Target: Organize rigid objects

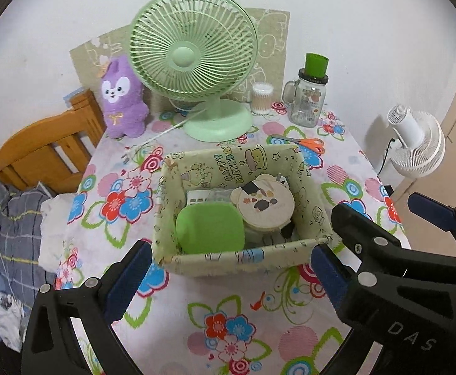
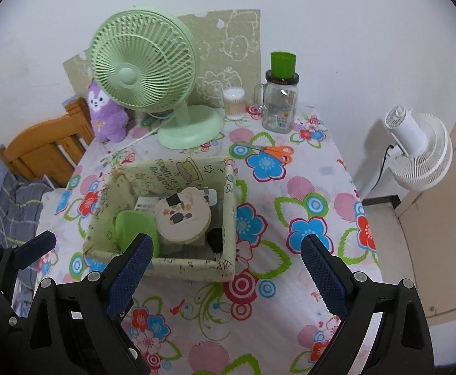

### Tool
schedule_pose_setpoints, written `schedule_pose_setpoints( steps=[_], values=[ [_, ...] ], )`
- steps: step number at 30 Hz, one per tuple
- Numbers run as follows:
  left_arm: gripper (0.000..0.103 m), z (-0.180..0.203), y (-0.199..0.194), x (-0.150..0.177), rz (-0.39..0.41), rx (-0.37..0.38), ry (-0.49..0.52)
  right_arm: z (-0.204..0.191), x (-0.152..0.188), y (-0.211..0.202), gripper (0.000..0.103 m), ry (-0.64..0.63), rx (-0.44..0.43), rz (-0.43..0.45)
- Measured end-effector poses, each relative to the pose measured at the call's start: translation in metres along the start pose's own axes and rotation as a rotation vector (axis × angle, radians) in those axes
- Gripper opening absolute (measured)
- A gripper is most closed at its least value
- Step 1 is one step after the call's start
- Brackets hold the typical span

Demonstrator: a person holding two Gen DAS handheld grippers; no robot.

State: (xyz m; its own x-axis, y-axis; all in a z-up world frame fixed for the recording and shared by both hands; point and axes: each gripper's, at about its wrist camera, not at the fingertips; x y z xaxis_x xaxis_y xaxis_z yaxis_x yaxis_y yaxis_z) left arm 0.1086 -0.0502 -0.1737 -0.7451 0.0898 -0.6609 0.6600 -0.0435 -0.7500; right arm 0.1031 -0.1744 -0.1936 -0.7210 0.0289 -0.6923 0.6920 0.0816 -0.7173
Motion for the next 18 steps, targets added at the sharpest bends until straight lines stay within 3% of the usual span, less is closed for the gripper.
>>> schedule_pose_setpoints(
  steps=[10,18],
  values=[
    [0.103,-0.019,-0.048,0.012,0.029,-0.049,-0.101,-0.002,0.001,-0.049,0.097,-0.052,-0.05,0.066],
    [0.103,-0.044,-0.085,0.013,0.058,-0.077,-0.113,-0.006,0.004,-0.083,0.097,0.027,-0.001,0.102]
  ],
)
Point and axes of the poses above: each gripper's, at about its wrist camera, not at the fingertips, and y roughly the way its jaws point, z to its right, x to its underside, and after that the axes turned 6 degrees about z, right-handed
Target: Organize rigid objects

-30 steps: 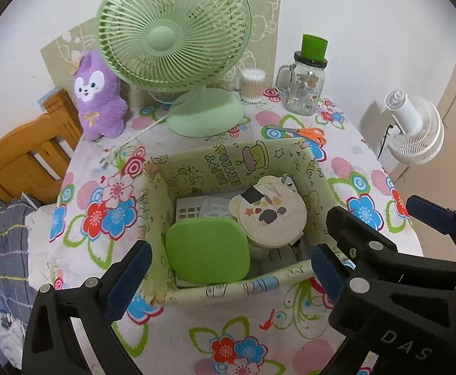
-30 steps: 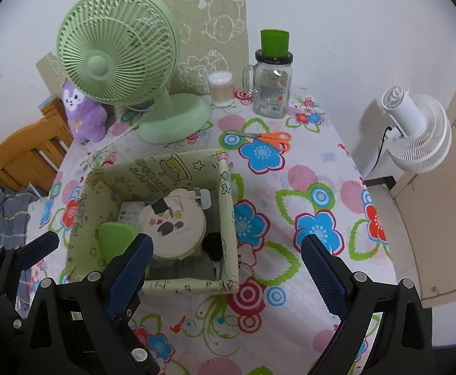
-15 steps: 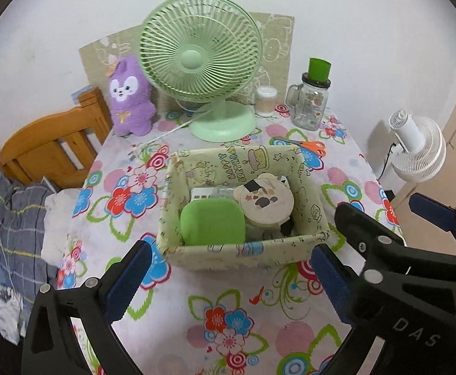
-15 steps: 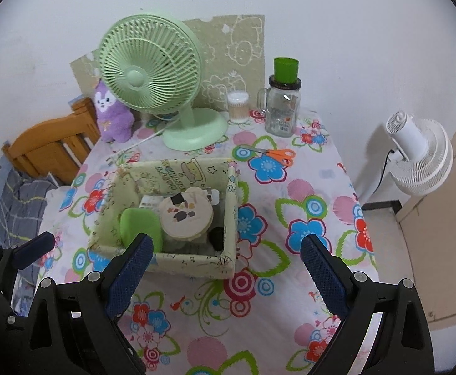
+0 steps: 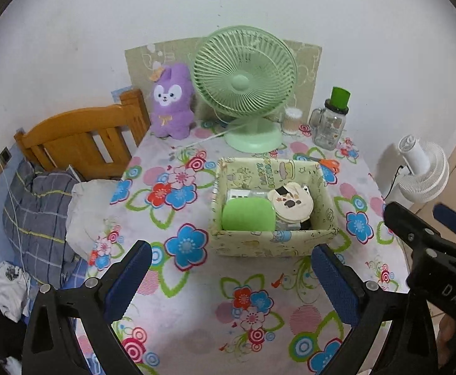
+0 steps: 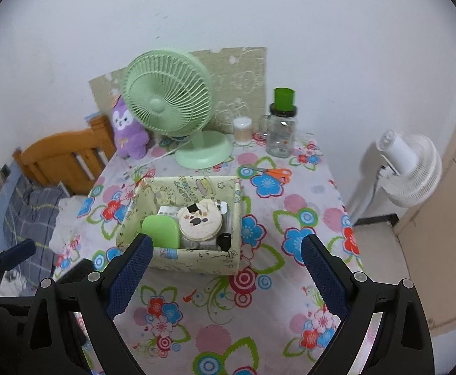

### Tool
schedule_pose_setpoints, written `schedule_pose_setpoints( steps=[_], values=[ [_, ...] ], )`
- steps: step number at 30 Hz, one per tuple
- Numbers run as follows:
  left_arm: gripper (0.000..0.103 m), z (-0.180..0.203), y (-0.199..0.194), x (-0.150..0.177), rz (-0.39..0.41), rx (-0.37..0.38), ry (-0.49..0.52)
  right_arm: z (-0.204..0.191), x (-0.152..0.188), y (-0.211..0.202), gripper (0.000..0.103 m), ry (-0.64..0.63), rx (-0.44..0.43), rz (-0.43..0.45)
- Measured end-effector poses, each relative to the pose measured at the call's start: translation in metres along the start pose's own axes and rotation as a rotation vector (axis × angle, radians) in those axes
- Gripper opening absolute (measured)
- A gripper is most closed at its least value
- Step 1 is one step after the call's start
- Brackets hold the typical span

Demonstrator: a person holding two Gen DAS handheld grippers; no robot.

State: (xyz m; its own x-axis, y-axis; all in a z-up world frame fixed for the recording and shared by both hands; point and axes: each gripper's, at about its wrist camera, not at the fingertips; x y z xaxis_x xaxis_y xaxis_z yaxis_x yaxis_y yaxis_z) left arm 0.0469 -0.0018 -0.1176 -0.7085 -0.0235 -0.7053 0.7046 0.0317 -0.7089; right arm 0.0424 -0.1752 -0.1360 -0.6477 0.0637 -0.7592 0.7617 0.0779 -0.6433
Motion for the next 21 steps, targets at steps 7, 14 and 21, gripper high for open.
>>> schedule_pose_setpoints(
  steps=[7,14,21],
  values=[
    [0.103,-0.02,-0.036,-0.015,0.072,0.012,0.002,-0.005,-0.012,-0.038,0.097,0.044,0.034,0.068],
    [0.103,-0.026,-0.058,-0.025,0.107,0.063,0.022,-0.022,-0.02,-0.071,0.097,-0.035,0.085,0.135],
    [0.103,-0.033,-0.077,-0.026,0.13,0.076,-0.029,-0.024,-0.011,-0.09,0.097,0.006,0.086,0.135]
  ],
)
Point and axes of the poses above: each gripper's, at about its wrist camera, not at the fingertips, and y roughly the way its jaws point, z to its right, x to its underside, and after that the axes turned 6 degrees about z, right-handed
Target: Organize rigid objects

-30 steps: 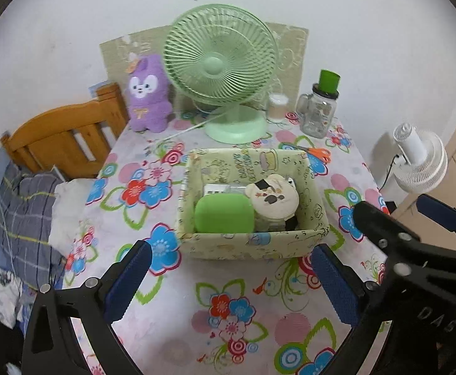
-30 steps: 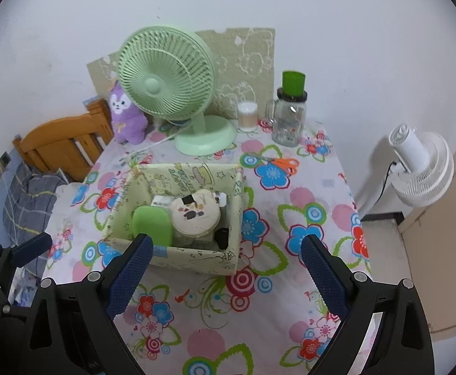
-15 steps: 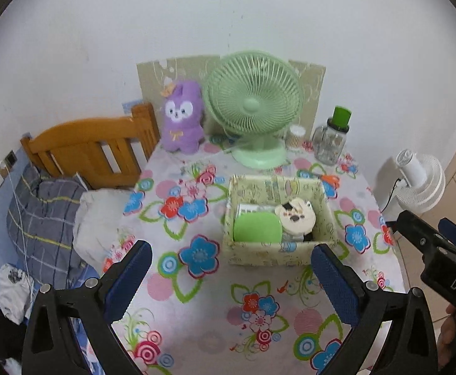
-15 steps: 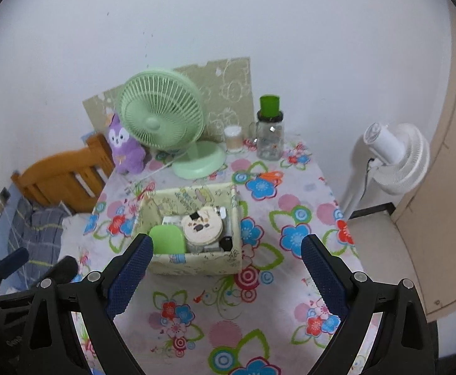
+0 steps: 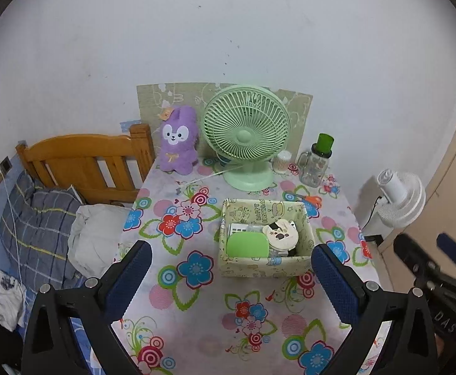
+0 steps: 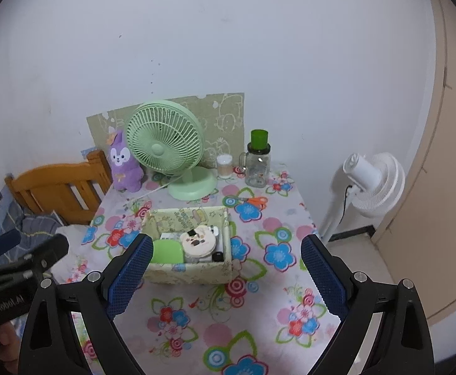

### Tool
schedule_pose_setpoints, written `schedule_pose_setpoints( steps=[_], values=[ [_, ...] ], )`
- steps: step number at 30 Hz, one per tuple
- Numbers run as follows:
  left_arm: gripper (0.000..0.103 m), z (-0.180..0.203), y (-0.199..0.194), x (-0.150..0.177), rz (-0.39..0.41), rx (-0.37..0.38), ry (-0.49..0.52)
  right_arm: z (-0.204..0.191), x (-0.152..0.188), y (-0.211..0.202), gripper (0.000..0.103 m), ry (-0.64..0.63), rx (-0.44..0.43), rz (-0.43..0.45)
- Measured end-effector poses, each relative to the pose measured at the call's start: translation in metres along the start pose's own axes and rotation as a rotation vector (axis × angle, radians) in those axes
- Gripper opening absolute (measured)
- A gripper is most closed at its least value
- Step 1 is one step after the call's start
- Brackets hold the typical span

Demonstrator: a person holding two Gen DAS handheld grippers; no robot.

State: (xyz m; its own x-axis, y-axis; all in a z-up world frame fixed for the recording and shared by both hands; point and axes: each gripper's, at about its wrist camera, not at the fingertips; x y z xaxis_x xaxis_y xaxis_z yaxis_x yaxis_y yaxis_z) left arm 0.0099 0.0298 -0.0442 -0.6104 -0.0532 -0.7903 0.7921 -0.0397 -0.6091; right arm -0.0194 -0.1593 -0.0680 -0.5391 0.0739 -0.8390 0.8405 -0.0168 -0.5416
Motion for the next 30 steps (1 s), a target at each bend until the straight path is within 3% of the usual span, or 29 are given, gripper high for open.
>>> schedule_pose_setpoints(
  steps=[4,30],
  values=[
    [0.103,-0.001,-0.008,0.0,0.017,-0.027,0.012,0.002,-0.001,-0.01,0.097,-0.011,0.02,0.025],
    [0.103,0.028,-0.024,0.015,0.037,-0.003,0.064,0.017,0.002,-0.031,0.098,0.002,0.031,0.074]
  ],
)
Point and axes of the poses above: each gripper's, at about its wrist camera, not at the fingertips, and y roughly the way its jaws point, z to its right, x to its underside, and after that the axes turned 6 degrees about z, right-handed
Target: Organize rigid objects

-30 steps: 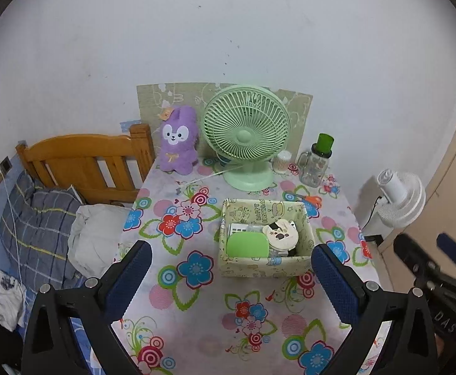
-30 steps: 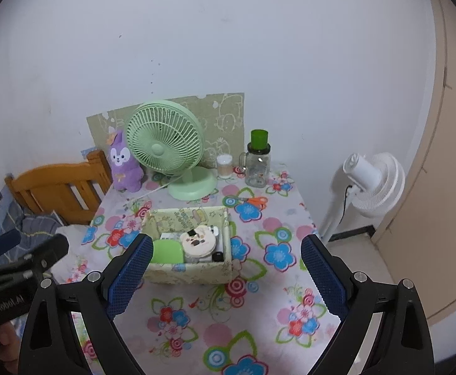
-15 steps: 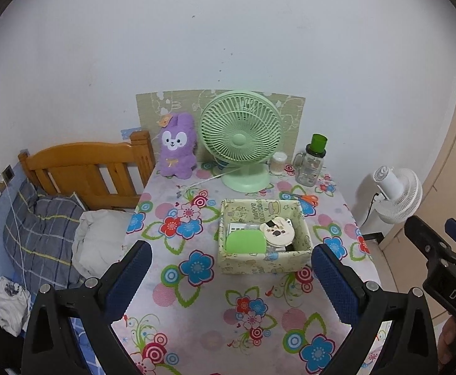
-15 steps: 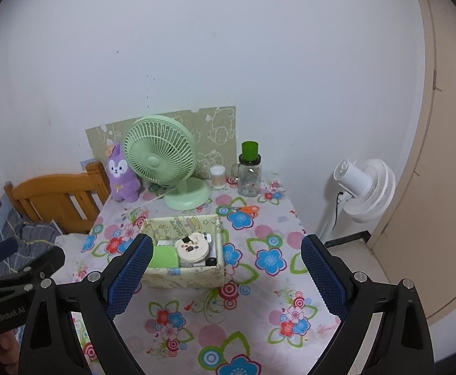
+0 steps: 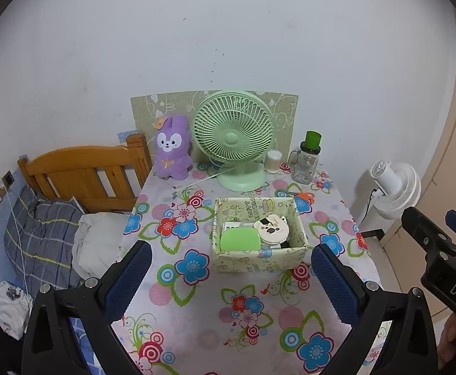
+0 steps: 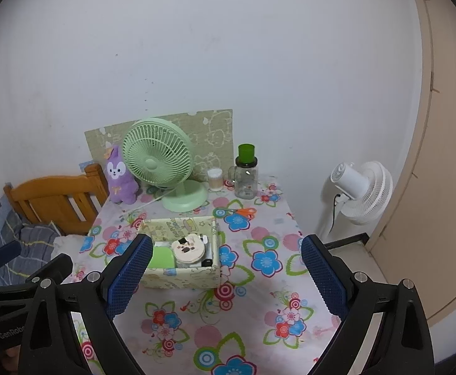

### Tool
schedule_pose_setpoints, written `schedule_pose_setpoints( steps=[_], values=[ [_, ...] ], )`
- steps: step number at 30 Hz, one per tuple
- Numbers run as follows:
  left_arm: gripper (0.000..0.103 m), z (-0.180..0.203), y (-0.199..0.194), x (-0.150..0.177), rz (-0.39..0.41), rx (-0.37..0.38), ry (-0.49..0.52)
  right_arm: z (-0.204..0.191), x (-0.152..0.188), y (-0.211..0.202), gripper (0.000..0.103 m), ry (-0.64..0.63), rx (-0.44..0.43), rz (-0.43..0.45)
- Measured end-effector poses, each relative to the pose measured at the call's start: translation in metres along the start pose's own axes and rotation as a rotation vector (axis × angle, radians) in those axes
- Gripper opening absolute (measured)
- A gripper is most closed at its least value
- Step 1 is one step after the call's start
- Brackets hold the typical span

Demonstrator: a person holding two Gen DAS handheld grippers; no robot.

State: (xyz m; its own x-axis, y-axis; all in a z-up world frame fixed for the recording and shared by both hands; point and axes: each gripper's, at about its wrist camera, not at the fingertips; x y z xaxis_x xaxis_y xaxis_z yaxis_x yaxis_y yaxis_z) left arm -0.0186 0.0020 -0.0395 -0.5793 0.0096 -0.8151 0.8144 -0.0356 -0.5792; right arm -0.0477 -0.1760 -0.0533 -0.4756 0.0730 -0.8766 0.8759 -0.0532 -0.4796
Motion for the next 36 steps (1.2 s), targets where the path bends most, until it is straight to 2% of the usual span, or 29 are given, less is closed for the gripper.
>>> schedule_pose_setpoints(
  steps=[9,36],
  values=[
    [0.103,0.0082,-0.0048,0.0006,0.015,0.0,0.02,0.0082,-0.0001,-0.0022,0.099,0.013,0.009,0.003],
    [0.103,0.007,-0.0088,0.0014,0.039,0.019,-0.023,0.0043,-0.0017,-0.0092,0.102,-0.009,0.001,0.039]
  ],
)
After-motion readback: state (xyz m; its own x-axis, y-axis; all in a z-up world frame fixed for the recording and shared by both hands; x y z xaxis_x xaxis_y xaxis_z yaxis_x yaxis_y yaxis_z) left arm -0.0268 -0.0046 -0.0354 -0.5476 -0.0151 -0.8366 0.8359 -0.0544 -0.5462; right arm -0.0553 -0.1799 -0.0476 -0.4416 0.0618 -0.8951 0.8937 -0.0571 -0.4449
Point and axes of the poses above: each gripper's, at about its wrist camera, not at the fingertips, and y roughly the way its jaws point, z to its right, x to its underside, and after that the axes turned 6 degrees about z, right-handed
